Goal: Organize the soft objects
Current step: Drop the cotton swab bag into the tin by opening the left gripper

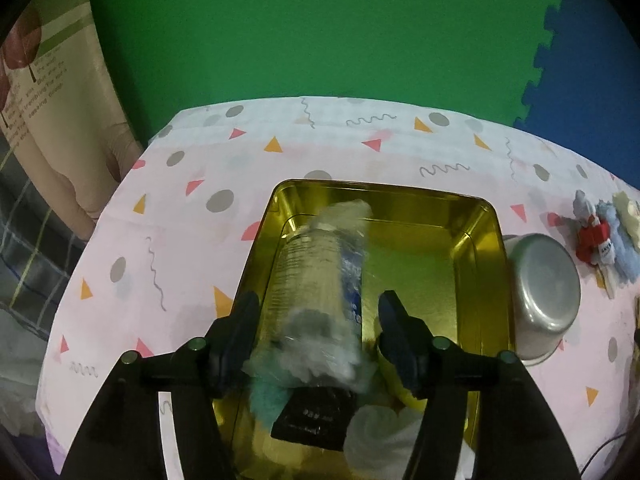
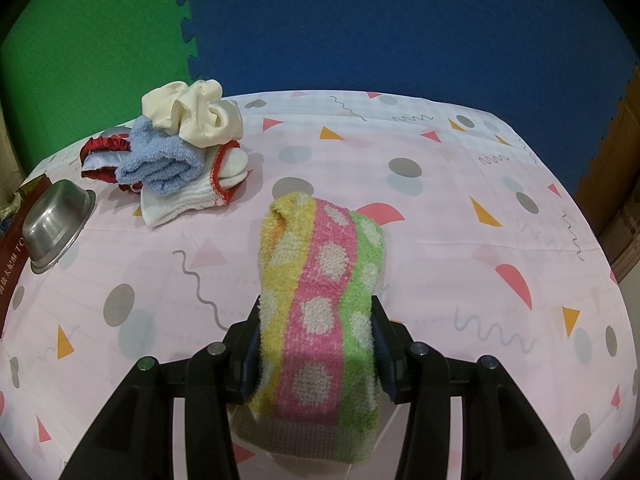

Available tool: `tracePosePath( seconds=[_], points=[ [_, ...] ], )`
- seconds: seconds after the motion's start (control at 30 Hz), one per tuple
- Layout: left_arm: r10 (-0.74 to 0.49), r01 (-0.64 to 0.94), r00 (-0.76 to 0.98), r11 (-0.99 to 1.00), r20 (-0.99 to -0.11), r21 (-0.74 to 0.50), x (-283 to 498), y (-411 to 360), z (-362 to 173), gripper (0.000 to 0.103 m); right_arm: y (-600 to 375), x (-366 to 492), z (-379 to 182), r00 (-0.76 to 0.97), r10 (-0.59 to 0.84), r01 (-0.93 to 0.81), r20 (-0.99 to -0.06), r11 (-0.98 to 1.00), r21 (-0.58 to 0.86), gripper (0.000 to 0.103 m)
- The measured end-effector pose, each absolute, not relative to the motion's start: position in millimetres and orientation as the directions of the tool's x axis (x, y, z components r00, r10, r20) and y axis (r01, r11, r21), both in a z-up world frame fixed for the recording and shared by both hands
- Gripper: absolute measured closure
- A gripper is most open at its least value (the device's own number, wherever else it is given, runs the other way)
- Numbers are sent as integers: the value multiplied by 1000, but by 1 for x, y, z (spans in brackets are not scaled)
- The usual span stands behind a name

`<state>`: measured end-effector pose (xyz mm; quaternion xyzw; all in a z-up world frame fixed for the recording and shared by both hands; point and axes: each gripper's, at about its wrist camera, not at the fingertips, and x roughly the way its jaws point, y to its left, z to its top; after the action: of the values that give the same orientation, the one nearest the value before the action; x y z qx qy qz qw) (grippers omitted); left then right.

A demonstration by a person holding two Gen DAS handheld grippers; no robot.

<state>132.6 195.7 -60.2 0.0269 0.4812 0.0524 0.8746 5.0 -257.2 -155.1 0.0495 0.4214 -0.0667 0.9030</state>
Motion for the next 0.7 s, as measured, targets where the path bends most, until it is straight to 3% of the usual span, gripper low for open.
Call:
tracePosePath(
  seconds=[0.7],
  points=[
    [241, -193, 630, 969, -739, 152, 36, 195, -41, 38, -257, 5, -155, 635, -80, 163, -768, 986, 32, 55]
  ],
)
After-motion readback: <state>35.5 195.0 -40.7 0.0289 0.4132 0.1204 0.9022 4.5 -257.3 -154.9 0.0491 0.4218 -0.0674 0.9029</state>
